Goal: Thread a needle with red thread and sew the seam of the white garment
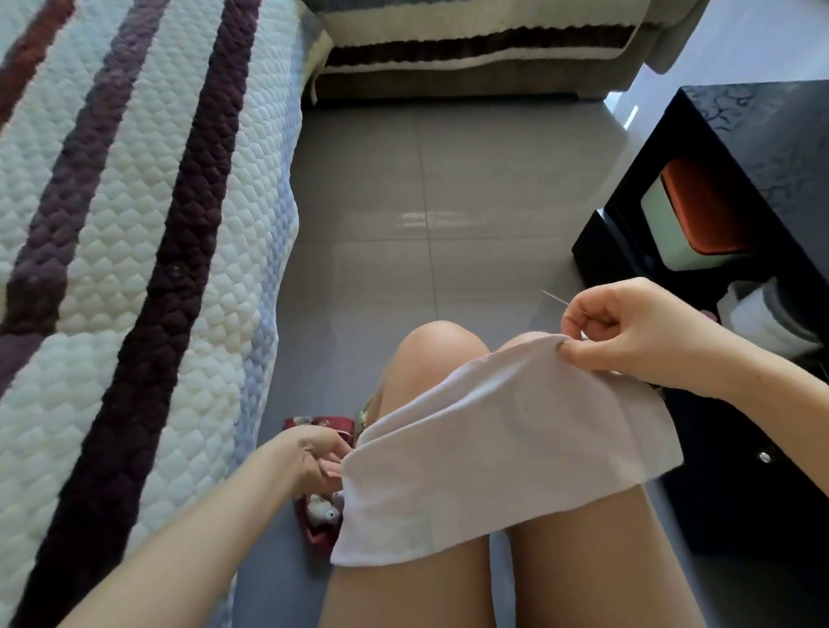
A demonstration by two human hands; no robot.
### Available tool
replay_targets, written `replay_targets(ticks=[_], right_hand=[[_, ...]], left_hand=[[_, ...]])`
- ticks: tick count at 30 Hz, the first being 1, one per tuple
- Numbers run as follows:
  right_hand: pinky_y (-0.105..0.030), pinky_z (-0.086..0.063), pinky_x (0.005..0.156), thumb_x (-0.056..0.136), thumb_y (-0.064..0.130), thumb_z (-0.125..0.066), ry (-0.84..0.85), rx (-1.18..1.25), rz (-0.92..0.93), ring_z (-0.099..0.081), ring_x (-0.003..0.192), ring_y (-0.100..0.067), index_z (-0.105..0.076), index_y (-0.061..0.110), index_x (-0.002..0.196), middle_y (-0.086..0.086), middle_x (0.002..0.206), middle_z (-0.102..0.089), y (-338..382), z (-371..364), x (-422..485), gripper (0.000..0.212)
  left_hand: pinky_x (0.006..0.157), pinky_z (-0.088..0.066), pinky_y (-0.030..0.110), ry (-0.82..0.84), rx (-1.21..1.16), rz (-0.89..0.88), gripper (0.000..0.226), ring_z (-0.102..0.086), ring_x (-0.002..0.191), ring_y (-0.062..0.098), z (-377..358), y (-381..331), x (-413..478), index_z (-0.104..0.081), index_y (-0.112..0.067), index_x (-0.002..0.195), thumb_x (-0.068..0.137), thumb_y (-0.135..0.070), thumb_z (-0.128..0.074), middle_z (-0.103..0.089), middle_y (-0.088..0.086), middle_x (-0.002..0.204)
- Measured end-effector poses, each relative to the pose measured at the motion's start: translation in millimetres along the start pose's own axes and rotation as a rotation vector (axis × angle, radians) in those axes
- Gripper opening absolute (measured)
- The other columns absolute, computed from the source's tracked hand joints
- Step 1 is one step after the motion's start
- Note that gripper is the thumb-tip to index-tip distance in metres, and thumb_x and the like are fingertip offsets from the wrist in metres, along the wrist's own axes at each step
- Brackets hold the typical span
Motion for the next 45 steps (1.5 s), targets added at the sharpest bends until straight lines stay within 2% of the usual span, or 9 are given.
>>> replay_targets(ticks=[4, 7, 10, 14, 19, 28, 34, 38, 45], right_hand=[[-0.012, -0.028, 0.045, 0.08, 0.007, -0.07, -0.026, -0.006, 0.01, -0.032, 0.042, -0.005, -0.063, 0.004, 0.069, 0.012, 0.041, -0.037, 4.1, 6.0, -7.4, 0.014], [-0.013, -0.028, 0.044, 0.08, 0.007, -0.069, -0.041, -0.021, 0.031, -0.031, 0.041, -0.005, -0.063, 0.004, 0.069, 0.012, 0.041, -0.035, 10.8, 9.4, -14.4, 0.013], [-0.013, -0.027, 0.043, 0.079, 0.006, -0.07, -0.07, -0.069, 0.055, -0.031, 0.04, -0.006, -0.062, 0.003, 0.068, 0.013, 0.039, -0.035, 17.2, 13.2, -22.0, 0.013], [-0.015, -0.027, 0.046, 0.077, 0.005, -0.071, -0.204, -0.11, 0.073, -0.033, 0.044, -0.007, -0.061, 0.007, 0.063, 0.012, 0.044, -0.035, 18.0, 34.3, -39.6, 0.017], [-0.013, -0.032, 0.045, 0.077, 0.007, -0.07, -0.481, -0.09, 0.098, -0.039, 0.047, -0.008, -0.06, 0.006, 0.063, 0.002, 0.051, -0.039, 26.8, 80.9, -70.7, 0.017], [-0.008, -0.034, 0.047, 0.081, 0.009, -0.066, -0.974, 0.018, 0.218, -0.043, 0.052, -0.007, -0.062, 0.011, 0.071, 0.006, 0.055, -0.049, 80.6, 166.1, -141.0, 0.011], [-0.014, -0.033, 0.049, 0.083, 0.015, -0.066, -1.161, 0.132, 0.352, -0.039, 0.047, -0.003, -0.056, 0.026, 0.066, 0.011, 0.05, -0.046, 105.9, 232.2, -187.7, 0.023], [-0.013, -0.034, 0.053, 0.082, 0.011, -0.066, -1.163, 0.167, 0.464, -0.042, 0.049, -0.001, -0.059, 0.029, 0.064, 0.008, 0.049, -0.052, 121.1, 253.9, -219.3, 0.026], [-0.03, -0.04, 0.063, 0.078, 0.018, -0.073, -0.914, 0.079, 0.509, -0.048, 0.06, -0.018, -0.065, 0.024, 0.069, -0.025, 0.07, -0.062, 137.0, 221.1, -216.9, 0.014]], left_hand=[[0.024, -0.017, 0.011, 0.026, -0.142, -0.038, 0.04, -0.027, 0.024, 0.008, 2.8, 0.5, -15.4, -0.045, 0.003, 0.058, 0.095, 0.012, -0.032, -0.044, 0.008, 0.037], [0.023, -0.033, 0.018, 0.017, -0.171, -0.121, 0.029, -0.047, 0.034, 0.016, -3.2, -7.8, -40.1, -0.048, 0.006, 0.07, 0.094, 0.014, -0.035, -0.056, 0.016, 0.056], [0.037, -0.05, 0.021, -0.053, -0.166, -0.357, 0.02, -0.056, 0.067, 0.019, -4.1, -40.3, -70.9, -0.051, -0.001, 0.087, 0.089, 0.019, -0.048, -0.057, 0.015, 0.081], [0.049, -0.054, 0.017, -0.055, 0.027, -0.763, 0.034, -0.06, 0.07, 0.015, -4.5, -91.3, -155.8, -0.053, -0.002, 0.108, 0.083, 0.02, -0.056, -0.063, 0.012, 0.079], [0.054, -0.054, 0.017, -0.045, 0.178, -1.212, 0.029, -0.065, 0.054, 0.005, -14.3, -133.3, -319.3, -0.057, -0.01, 0.096, 0.082, 0.016, -0.06, -0.069, -0.003, 0.06], [0.074, -0.058, 0.025, -0.028, 0.344, -1.762, 0.033, -0.068, 0.082, 0.015, -95.5, -156.2, -585.0, -0.057, -0.016, 0.094, 0.08, 0.013, -0.064, -0.068, 0.003, 0.084], [0.065, -0.054, 0.02, 0.191, 0.364, -1.847, 0.032, -0.068, 0.071, 0.01, -135.5, -123.0, -663.1, -0.057, -0.013, 0.101, 0.083, 0.013, -0.056, -0.068, 0.0, 0.075], [0.066, -0.054, 0.018, 0.359, 0.356, -1.776, 0.032, -0.066, 0.066, 0.008, -138.1, -96.8, -677.2, -0.055, -0.011, 0.1, 0.087, 0.015, -0.041, -0.068, -0.003, 0.068], [0.055, -0.053, 0.018, 0.188, 0.416, -1.492, 0.034, -0.063, 0.054, 0.008, -93.2, -67.0, -619.1, -0.057, -0.011, 0.09, 0.067, 0.012, -0.049, -0.063, -0.001, 0.064]])
Point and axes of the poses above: each hand's wrist, its own x-axis towards the middle knuckle, its own z-axis out of the back of the hand, y = z × x, the point moved 8 cm from there along x, towards the middle knuckle
